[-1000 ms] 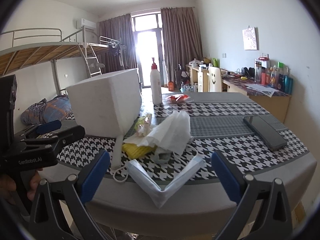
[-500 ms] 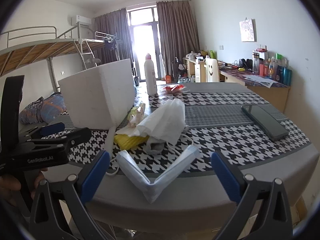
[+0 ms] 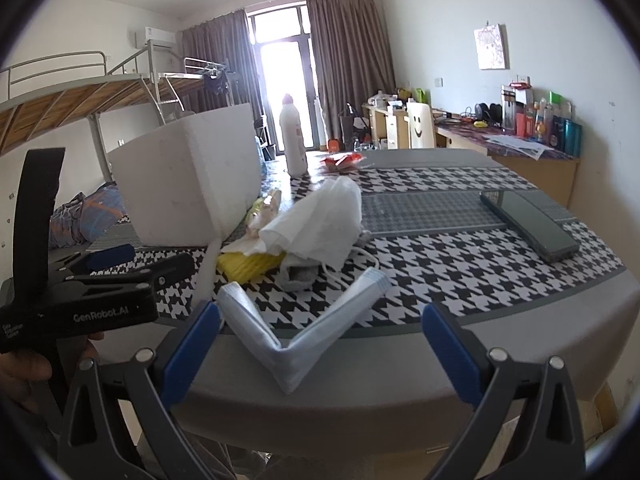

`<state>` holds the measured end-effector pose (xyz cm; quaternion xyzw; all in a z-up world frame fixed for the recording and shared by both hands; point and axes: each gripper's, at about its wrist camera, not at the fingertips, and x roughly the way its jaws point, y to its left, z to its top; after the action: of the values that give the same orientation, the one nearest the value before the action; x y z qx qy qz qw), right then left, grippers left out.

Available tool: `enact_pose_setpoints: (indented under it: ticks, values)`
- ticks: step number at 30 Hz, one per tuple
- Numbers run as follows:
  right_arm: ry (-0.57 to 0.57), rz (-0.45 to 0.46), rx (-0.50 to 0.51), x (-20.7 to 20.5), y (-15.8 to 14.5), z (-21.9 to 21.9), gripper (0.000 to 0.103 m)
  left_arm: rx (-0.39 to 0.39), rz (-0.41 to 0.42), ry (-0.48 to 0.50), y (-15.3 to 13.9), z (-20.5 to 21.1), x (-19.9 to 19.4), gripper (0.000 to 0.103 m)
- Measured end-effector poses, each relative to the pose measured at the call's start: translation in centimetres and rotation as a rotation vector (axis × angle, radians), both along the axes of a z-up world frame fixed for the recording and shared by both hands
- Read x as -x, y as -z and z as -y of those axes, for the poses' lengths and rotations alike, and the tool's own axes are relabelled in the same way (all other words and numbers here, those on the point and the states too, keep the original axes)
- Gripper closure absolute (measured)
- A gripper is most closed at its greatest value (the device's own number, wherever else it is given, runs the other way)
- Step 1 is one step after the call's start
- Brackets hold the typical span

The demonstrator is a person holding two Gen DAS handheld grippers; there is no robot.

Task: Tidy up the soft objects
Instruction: 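Move right gripper to the blue face mask while left gripper approaches the white foam stick, then close right gripper on the face mask while left gripper closes on the foam stick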

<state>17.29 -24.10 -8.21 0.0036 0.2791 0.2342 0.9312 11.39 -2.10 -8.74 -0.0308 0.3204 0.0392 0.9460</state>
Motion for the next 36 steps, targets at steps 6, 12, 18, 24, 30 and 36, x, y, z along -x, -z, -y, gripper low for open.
enact_pose_setpoints:
  ticks: [6, 12, 18, 24, 30, 36]
  values:
    - [0.000, -0.010, -0.004, -0.3, 0.3, 0.3, 0.001, 0.021, -0.044, -0.004, 1.0, 0.1, -1.6, 0.016]
    - [-0.003, -0.024, -0.007, -0.6, 0.7, 0.3, 0.001, 0.027, -0.084, -0.012, 1.6, 0.3, -2.9, 0.026]
    - [-0.015, -0.042, -0.005, -1.0, 1.4, 0.1, 0.001, 0.017, -0.116, -0.004, 2.2, 1.1, -4.4, 0.035]
    - [-0.028, -0.047, -0.005, -1.0, 1.6, 0.1, 0.001, 0.015, -0.123, -0.005, 2.6, 1.5, -5.1, 0.041]
    - [-0.042, -0.053, -0.014, -1.0, 1.8, 0.1, 0.001, 0.011, -0.117, 0.004, 2.7, 1.8, -5.1, 0.052]
    - [-0.058, -0.066, -0.018, -1.0, 2.0, 0.1, 0.005, 0.003, -0.116, 0.024, 2.9, 2.3, -4.7, 0.063]
